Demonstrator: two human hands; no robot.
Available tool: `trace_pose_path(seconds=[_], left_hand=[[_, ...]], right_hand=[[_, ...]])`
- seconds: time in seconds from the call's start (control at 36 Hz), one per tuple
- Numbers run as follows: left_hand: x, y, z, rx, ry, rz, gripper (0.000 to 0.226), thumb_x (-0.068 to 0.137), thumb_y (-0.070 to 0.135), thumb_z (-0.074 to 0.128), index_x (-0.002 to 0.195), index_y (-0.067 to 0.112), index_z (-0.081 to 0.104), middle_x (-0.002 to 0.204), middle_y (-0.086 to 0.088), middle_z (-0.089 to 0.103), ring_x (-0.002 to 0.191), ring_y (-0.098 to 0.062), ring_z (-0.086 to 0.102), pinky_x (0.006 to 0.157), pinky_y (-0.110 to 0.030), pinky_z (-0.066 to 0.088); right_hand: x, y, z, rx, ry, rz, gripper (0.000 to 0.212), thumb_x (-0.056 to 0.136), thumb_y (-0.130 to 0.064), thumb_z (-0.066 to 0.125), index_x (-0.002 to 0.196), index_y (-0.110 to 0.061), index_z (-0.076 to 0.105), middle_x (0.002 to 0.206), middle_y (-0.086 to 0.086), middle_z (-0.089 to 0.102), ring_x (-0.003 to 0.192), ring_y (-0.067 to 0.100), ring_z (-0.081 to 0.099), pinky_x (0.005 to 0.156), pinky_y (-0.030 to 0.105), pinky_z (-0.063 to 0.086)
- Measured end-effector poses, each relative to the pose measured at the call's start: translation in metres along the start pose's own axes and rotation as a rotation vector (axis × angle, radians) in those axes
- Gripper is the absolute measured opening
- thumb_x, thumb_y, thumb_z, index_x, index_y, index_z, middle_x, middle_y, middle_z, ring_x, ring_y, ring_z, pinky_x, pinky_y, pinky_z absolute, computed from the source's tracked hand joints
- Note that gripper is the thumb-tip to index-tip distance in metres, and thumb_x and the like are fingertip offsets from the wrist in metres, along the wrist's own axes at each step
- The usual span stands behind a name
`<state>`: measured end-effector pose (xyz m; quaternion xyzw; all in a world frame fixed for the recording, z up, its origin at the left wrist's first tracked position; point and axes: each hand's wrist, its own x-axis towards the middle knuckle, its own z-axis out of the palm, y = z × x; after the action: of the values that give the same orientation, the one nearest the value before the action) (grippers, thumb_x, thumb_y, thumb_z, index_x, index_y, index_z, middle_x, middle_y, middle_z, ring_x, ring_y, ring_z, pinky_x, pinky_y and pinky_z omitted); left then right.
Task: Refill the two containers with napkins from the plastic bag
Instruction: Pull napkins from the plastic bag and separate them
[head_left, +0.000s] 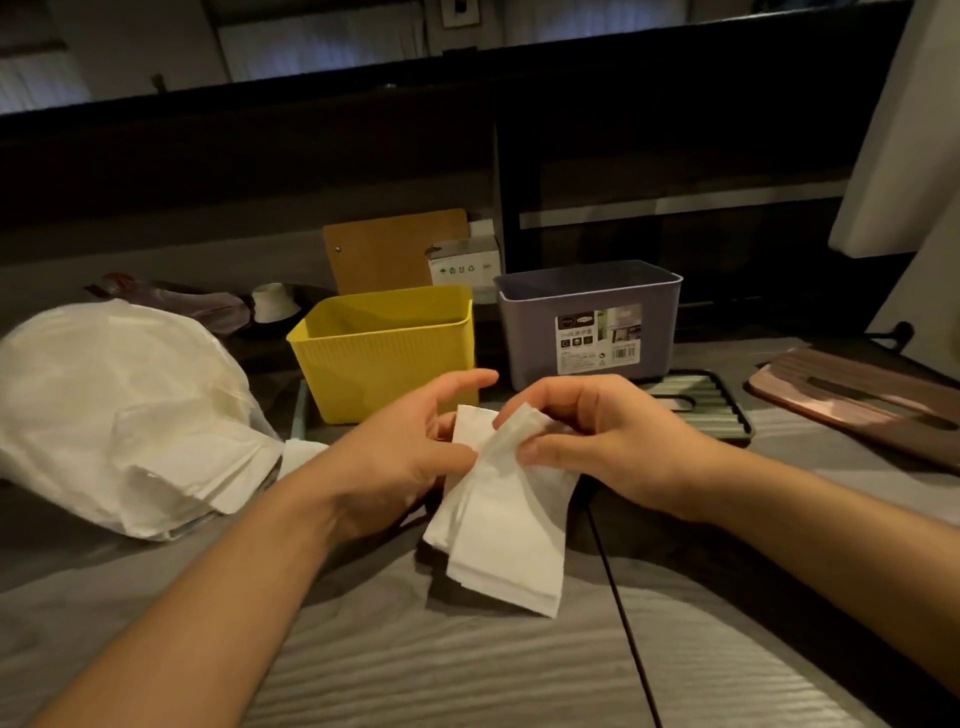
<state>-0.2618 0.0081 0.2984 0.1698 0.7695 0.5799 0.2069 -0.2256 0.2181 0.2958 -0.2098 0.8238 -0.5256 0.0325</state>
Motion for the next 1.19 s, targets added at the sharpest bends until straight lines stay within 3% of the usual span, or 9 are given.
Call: trace_pose_path(seconds=[0.14, 0.25, 0.33, 0.47, 0.69, 0.86, 1.0, 1.11, 1.19], left_hand=[[-0.004, -0.002, 0.002, -0.017, 0.066, 0.094, 0.099, 0.065, 0.005, 0.081, 0.146, 0.042, 0.04, 0.128, -0.009, 0.067, 0.108, -0.028, 0.071, 0.095, -0.052, 0.056], [-0.003, -0.003, 0.007, 0.055, 0.064, 0.158, 0.092, 0.077, 0.025, 0.079, 0.142, 0.066, 0.028, 0.136, 0.003, 0.062, 0.118, -0.024, 0.067, 0.101, -0.052, 0.053], [-0.004, -0.005, 0.013, 0.141, 0.059, 0.198, 0.092, 0.089, 0.023, 0.075, 0.143, 0.071, 0.017, 0.132, 0.024, 0.06, 0.13, -0.014, 0.057, 0.11, -0.05, 0.045], [-0.004, -0.005, 0.01, 0.135, 0.117, 0.225, 0.101, 0.089, 0.015, 0.077, 0.142, 0.073, 0.014, 0.148, 0.014, 0.051, 0.125, -0.019, 0.062, 0.105, -0.053, 0.049], [0.002, -0.005, 0.008, -0.031, 0.215, 0.164, 0.104, 0.079, 0.007, 0.082, 0.142, 0.067, 0.025, 0.136, 0.01, 0.061, 0.123, -0.029, 0.062, 0.103, -0.058, 0.049], [-0.003, -0.002, 0.009, 0.023, 0.09, 0.07, 0.119, 0.076, -0.003, 0.081, 0.148, 0.065, 0.015, 0.118, 0.014, 0.066, 0.118, -0.026, 0.066, 0.103, -0.056, 0.05], [-0.004, 0.002, 0.012, -0.001, 0.101, 0.066, 0.119, 0.074, 0.0, 0.083, 0.149, 0.063, 0.015, 0.115, 0.018, 0.062, 0.12, -0.022, 0.064, 0.105, -0.055, 0.05], [-0.005, 0.001, 0.009, 0.018, 0.059, 0.108, 0.124, 0.075, 0.006, 0.086, 0.148, 0.066, 0.006, 0.117, 0.022, 0.066, 0.116, -0.015, 0.067, 0.097, -0.045, 0.056], [-0.007, 0.0, 0.011, 0.127, 0.012, 0.129, 0.123, 0.07, 0.021, 0.09, 0.142, 0.073, 0.006, 0.14, 0.019, 0.058, 0.127, -0.016, 0.06, 0.104, -0.049, 0.052]], right_hand=[[0.0, 0.001, 0.002, -0.067, 0.029, -0.094, 0.031, 0.092, -0.012, 0.067, 0.118, -0.03, 0.069, 0.11, -0.016, 0.071, 0.109, -0.002, 0.064, 0.097, 0.025, 0.053], [0.001, 0.001, 0.0, -0.167, 0.016, -0.147, 0.035, 0.091, -0.014, 0.069, 0.122, -0.031, 0.067, 0.114, -0.018, 0.071, 0.11, -0.003, 0.063, 0.099, 0.022, 0.051], [0.0, 0.001, 0.0, -0.21, 0.01, -0.176, 0.038, 0.09, -0.016, 0.069, 0.122, -0.037, 0.065, 0.113, -0.022, 0.07, 0.108, -0.005, 0.063, 0.095, 0.019, 0.052], [0.0, 0.004, -0.001, -0.263, 0.073, -0.2, 0.039, 0.088, -0.021, 0.072, 0.118, -0.043, 0.066, 0.108, -0.019, 0.066, 0.108, 0.002, 0.062, 0.093, 0.027, 0.054], [-0.002, -0.002, -0.002, -0.148, 0.03, -0.229, 0.046, 0.087, -0.011, 0.072, 0.118, -0.044, 0.062, 0.115, -0.027, 0.067, 0.115, -0.005, 0.059, 0.094, 0.012, 0.048], [-0.005, -0.007, -0.002, -0.105, -0.081, -0.167, 0.043, 0.09, -0.005, 0.07, 0.128, -0.023, 0.063, 0.119, -0.014, 0.069, 0.115, 0.006, 0.064, 0.098, 0.03, 0.054], [-0.004, -0.006, -0.003, -0.09, -0.087, -0.139, 0.038, 0.09, -0.006, 0.07, 0.119, -0.031, 0.067, 0.113, -0.018, 0.07, 0.108, 0.002, 0.065, 0.09, 0.023, 0.054], [-0.004, -0.007, -0.006, 0.023, -0.116, -0.104, 0.041, 0.089, -0.002, 0.068, 0.122, -0.028, 0.066, 0.119, -0.012, 0.07, 0.114, 0.008, 0.065, 0.096, 0.031, 0.054], [-0.005, -0.005, -0.007, 0.016, -0.166, -0.068, 0.041, 0.089, -0.003, 0.069, 0.123, -0.025, 0.066, 0.119, -0.01, 0.07, 0.114, 0.009, 0.065, 0.098, 0.035, 0.054]])
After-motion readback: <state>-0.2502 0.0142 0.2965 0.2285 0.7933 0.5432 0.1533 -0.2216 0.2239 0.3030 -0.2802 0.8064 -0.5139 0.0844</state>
